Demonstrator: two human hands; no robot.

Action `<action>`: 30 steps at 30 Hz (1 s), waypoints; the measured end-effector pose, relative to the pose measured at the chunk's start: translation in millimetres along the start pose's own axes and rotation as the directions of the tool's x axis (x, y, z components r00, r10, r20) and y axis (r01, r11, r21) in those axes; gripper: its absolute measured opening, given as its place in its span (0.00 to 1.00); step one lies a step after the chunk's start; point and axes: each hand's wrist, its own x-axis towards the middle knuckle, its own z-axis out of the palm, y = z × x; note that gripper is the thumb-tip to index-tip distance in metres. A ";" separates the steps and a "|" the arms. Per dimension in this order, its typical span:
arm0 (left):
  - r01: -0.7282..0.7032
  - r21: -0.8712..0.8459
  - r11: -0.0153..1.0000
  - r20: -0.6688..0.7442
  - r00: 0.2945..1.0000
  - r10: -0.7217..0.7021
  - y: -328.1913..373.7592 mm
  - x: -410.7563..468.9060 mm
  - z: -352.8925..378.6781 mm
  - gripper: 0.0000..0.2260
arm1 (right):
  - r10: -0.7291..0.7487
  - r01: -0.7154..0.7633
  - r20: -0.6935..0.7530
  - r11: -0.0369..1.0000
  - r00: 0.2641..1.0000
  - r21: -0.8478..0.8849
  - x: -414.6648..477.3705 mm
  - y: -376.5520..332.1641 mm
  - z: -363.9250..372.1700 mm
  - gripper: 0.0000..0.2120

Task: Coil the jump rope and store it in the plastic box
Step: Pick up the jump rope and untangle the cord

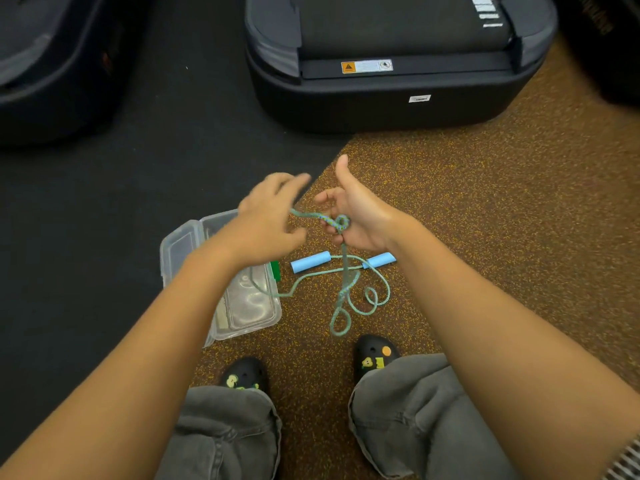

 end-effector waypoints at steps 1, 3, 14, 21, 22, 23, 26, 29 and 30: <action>-0.093 -0.018 0.995 0.012 0.996 0.094 5.6 0.7 4.6 0.28 | -0.003 0.001 0.028 0.998 1.000 0.055 -2.2 -2.2 0.9 0.37; -0.139 -0.030 0.990 0.033 0.990 0.140 11.2 2.9 12.9 0.22 | -0.007 -0.011 0.102 0.985 0.995 0.172 -8.1 -6.0 3.0 0.38; -0.151 -0.263 0.953 -0.329 0.942 0.059 12.9 7.8 -6.7 0.10 | -0.244 0.201 -0.071 0.904 0.967 -0.377 -24.1 -14.1 -3.3 0.34; 0.103 -0.833 0.543 -0.042 0.968 -0.247 1.0 7.1 -29.3 0.09 | -0.332 0.211 -0.049 0.702 0.942 -0.681 -34.7 -11.0 -27.8 0.19; 0.097 -0.785 0.612 -0.028 0.981 -0.192 3.5 5.6 -24.5 0.06 | -0.341 0.237 -0.050 0.745 0.939 -0.623 -34.0 -11.7 -25.2 0.19; 0.094 -0.741 0.665 0.011 0.992 -0.129 8.2 3.8 -19.4 0.06 | -0.351 0.267 -0.040 0.777 0.936 -0.570 -33.9 -12.9 -21.8 0.19; 0.093 -0.671 0.736 0.154 0.988 0.016 21.9 1.7 -6.2 0.17 | -0.406 0.347 -0.023 0.808 0.914 -0.477 -35.6 -17.0 -13.4 0.17; 0.070 -0.657 0.750 0.184 0.981 0.070 21.9 0.0 -9.6 0.10 | -0.435 0.370 -0.094 0.845 0.895 -0.387 -40.7 -22.0 -17.8 0.17; 0.061 -0.651 0.757 0.179 0.981 0.074 18.9 -0.7 -12.8 0.09 | -0.447 0.370 -0.147 0.852 0.883 -0.370 -43.1 -24.8 -22.1 0.17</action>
